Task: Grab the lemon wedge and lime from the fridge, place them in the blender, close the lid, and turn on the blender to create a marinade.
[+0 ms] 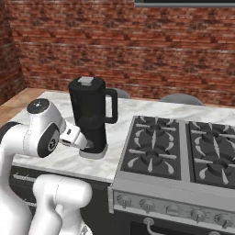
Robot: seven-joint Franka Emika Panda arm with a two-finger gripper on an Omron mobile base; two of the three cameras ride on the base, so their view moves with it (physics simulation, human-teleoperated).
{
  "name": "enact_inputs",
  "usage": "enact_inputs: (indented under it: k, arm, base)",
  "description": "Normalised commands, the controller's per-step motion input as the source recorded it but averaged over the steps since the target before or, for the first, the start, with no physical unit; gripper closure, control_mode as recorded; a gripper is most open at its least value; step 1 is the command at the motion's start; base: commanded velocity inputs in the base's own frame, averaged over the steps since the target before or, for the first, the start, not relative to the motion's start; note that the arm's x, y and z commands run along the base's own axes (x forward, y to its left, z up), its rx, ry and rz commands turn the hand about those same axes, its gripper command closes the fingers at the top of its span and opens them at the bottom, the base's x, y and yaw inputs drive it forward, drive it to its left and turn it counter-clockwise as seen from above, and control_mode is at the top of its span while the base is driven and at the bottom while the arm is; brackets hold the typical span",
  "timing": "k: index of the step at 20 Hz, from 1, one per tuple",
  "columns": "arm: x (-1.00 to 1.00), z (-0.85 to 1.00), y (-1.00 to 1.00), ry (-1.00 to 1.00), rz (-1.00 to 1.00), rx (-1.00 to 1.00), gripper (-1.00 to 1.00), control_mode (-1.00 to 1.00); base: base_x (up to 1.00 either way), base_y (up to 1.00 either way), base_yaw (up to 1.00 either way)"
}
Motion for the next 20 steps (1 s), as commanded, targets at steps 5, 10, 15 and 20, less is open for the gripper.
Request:
enact_inputs:
  k: [5,10,15,20]
  arm:
    - [0.3,-0.12,-0.03,-0.09,0.0,-0.01,1.0,-1.0]
    - [0.33,-0.12,-0.01,0.0,0.0,0.0,1.0,-1.0]
    - [0.39,-0.27,0.0,0.0,0.0,-0.04,1.0,-1.0]
    - [0.39,-0.36,0.0,0.0,0.0,-0.05,1.0,-1.0]
  base:
    - [0.0,0.0,0.0]
    - [0.0,0.0,0.0]
    - [0.0,0.0,0.0]
    - [0.0,0.0,0.0]
